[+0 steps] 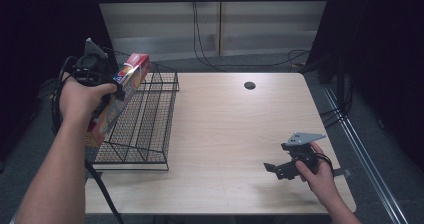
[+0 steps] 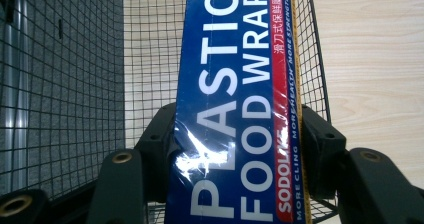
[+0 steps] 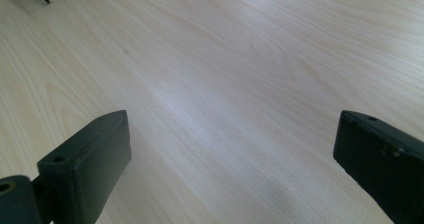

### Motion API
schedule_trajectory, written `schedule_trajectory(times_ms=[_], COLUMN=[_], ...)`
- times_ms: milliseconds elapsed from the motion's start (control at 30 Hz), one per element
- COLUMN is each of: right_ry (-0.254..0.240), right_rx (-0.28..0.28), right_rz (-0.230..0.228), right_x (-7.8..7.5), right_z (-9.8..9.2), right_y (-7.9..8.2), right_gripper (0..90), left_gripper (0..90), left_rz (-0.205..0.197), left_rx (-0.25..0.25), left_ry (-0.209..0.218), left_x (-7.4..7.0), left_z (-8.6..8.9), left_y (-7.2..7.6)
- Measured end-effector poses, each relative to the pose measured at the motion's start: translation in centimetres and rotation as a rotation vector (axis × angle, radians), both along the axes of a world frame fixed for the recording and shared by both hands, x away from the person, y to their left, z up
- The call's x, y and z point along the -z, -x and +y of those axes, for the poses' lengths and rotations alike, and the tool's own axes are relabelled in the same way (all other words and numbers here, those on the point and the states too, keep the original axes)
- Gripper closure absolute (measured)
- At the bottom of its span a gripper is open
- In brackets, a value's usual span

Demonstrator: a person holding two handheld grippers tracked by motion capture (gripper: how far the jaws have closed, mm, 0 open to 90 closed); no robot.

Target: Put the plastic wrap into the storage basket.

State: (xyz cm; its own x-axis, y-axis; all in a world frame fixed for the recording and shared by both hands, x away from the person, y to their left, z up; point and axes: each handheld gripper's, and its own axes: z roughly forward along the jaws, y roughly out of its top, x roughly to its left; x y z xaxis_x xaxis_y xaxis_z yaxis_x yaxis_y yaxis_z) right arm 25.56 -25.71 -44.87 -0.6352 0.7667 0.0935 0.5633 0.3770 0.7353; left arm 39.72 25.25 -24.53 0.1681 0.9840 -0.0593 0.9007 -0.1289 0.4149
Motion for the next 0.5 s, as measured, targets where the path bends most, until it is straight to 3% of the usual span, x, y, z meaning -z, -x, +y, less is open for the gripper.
schedule_trajectory(times_ms=[500], right_ry=[0.001], right_rx=[-0.004], right_rz=[0.008], right_x=[0.1], right_z=[0.0], right_y=[0.1], right_gripper=[2.1], left_gripper=[44.0], left_rz=[-0.01], left_rx=[-0.056], left_ry=[-0.013], left_x=[0.0], left_z=[1.5], left_y=[0.2])
